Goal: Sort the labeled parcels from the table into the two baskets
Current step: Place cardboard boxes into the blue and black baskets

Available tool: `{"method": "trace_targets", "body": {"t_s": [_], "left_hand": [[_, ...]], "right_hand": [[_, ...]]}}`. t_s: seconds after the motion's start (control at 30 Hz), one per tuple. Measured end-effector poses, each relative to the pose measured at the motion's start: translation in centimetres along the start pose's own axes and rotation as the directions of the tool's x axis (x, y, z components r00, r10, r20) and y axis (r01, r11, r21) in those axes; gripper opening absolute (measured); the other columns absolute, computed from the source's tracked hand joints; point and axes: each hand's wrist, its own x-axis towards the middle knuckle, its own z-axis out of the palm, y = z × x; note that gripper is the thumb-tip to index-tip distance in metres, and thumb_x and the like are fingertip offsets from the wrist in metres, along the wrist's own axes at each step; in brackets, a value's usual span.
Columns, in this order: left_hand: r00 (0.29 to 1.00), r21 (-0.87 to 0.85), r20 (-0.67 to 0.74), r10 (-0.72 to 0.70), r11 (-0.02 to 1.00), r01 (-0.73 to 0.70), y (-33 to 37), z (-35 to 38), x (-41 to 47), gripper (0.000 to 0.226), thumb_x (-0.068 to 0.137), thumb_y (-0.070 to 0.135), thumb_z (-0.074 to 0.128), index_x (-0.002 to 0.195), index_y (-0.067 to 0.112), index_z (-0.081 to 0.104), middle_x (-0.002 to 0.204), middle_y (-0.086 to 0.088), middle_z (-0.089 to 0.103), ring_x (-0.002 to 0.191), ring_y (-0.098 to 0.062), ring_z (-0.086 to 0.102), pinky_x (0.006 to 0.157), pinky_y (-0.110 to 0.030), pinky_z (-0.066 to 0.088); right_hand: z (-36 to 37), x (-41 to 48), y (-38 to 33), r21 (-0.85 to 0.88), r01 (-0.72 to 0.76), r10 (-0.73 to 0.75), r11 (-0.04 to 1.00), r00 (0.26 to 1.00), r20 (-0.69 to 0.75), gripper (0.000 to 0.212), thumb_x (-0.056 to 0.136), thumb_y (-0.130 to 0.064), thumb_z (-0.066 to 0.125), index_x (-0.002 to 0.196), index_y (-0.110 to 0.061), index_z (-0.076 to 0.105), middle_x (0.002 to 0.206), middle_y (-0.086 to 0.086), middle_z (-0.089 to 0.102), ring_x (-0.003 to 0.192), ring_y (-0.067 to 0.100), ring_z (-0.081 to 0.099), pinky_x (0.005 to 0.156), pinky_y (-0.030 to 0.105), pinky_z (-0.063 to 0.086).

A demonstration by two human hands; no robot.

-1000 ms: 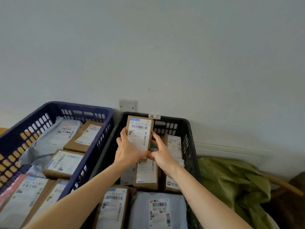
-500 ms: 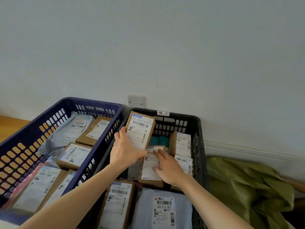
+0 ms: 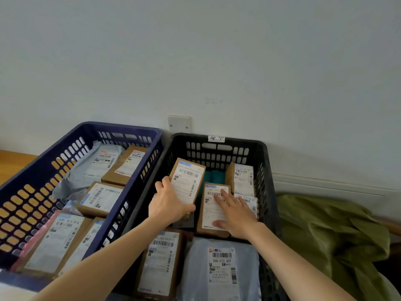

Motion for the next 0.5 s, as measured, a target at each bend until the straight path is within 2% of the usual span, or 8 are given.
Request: {"method": "trace_targets", "body": {"t_s": [0.17, 0.3, 0.5], "left_hand": [[0.999, -0.011, 0.04, -0.025, 1.0, 0.025, -0.5, 2.0, 0.4, 0.109, 0.053, 0.053, 0.081, 0.135, 0.02, 0.018, 0.128, -0.004, 0.033, 0.113, -0.029, 0.051, 0.079, -0.039, 0.048], [0.998, -0.034, 0.057, -0.029, 0.999, 0.031, -0.9, 3.3, 0.8, 0.106, 0.055, 0.052, 0.083, 0.134, 0.019, 0.019, 0.129, -0.005, 0.033, 0.115, -0.028, 0.05, 0.079, -0.037, 0.046], [0.99, -0.007, 0.11, -0.085, 0.996, 0.086, -1.9, 4.8, 0.8, 0.106, 0.057, 0.054, 0.082, 0.133, 0.015, 0.019, 0.13, -0.006, 0.034, 0.11, -0.027, 0.053, 0.07, -0.034, 0.044]], "right_hand": [[0.0, -0.1, -0.2, 0.026, -0.019, 0.019, 0.999, 1.0, 0.001, 0.087, 0.094, -0.052, 0.05, 0.153, -0.029, -0.01, 0.16, -0.001, -0.018, 0.148, 0.018, -0.01, 0.121, 0.04, -0.004], [0.2, -0.2, -0.2, 0.042, -0.021, 0.022, 0.999, 1.0, -0.005, 0.087, 0.093, -0.052, 0.051, 0.153, -0.028, -0.008, 0.16, 0.0, -0.017, 0.148, 0.018, -0.009, 0.121, 0.04, -0.004], [0.4, -0.2, -0.5, 0.07, -0.033, 0.036, 0.997, 0.999, -0.041, 0.088, 0.091, -0.055, 0.051, 0.154, -0.029, -0.005, 0.161, -0.003, -0.016, 0.148, 0.016, -0.009, 0.12, 0.04, -0.005]]}}
